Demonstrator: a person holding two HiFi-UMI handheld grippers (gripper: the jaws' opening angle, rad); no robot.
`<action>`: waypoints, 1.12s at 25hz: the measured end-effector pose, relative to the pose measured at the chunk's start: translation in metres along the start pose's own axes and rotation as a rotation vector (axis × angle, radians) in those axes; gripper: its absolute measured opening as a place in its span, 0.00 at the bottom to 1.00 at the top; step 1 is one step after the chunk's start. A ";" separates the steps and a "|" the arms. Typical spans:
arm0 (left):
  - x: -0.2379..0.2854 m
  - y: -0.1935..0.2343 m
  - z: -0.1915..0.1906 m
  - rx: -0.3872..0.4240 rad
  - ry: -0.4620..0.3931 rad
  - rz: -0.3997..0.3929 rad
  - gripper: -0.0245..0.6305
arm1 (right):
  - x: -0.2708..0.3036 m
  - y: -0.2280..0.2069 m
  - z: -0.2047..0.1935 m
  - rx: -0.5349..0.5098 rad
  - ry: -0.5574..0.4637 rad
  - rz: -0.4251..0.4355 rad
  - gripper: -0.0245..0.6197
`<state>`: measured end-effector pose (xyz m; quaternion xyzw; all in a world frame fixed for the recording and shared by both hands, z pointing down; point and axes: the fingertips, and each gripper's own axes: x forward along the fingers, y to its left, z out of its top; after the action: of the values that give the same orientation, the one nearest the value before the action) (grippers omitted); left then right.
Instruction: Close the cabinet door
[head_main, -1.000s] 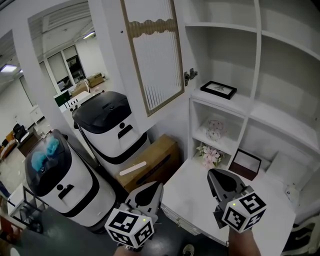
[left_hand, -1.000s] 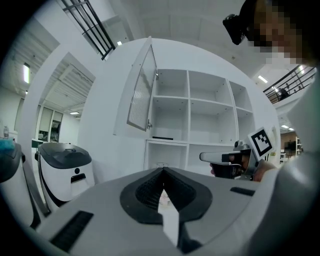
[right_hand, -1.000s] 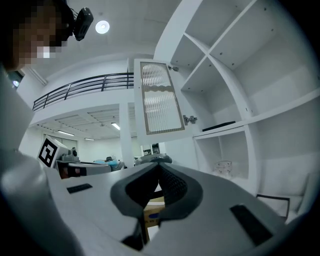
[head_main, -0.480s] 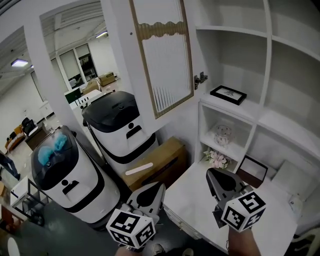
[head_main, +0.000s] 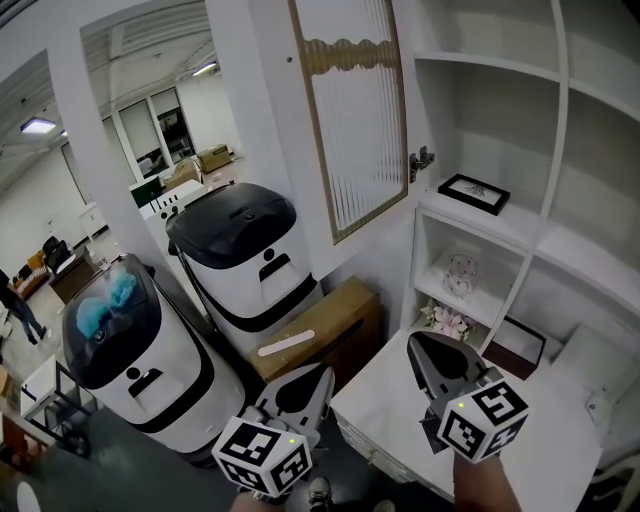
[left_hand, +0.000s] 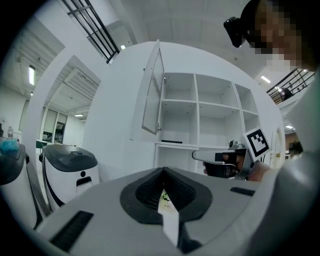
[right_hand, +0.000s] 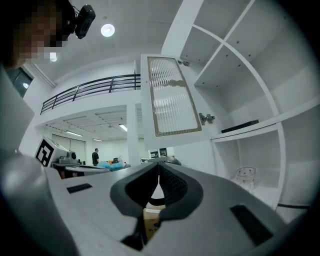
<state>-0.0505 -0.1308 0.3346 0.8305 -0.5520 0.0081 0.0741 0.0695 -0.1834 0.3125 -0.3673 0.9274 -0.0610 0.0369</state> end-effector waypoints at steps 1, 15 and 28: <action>0.001 0.005 0.001 -0.002 0.000 -0.007 0.04 | 0.006 0.003 0.001 -0.001 -0.002 -0.003 0.05; 0.007 0.073 0.016 -0.010 -0.004 -0.109 0.04 | 0.075 0.041 0.010 -0.034 -0.015 -0.066 0.05; 0.026 0.115 0.021 -0.019 -0.009 -0.208 0.04 | 0.123 0.052 0.016 -0.080 -0.011 -0.150 0.16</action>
<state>-0.1477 -0.2012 0.3292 0.8826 -0.4632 -0.0086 0.0802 -0.0530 -0.2318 0.2863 -0.4372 0.8987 -0.0245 0.0226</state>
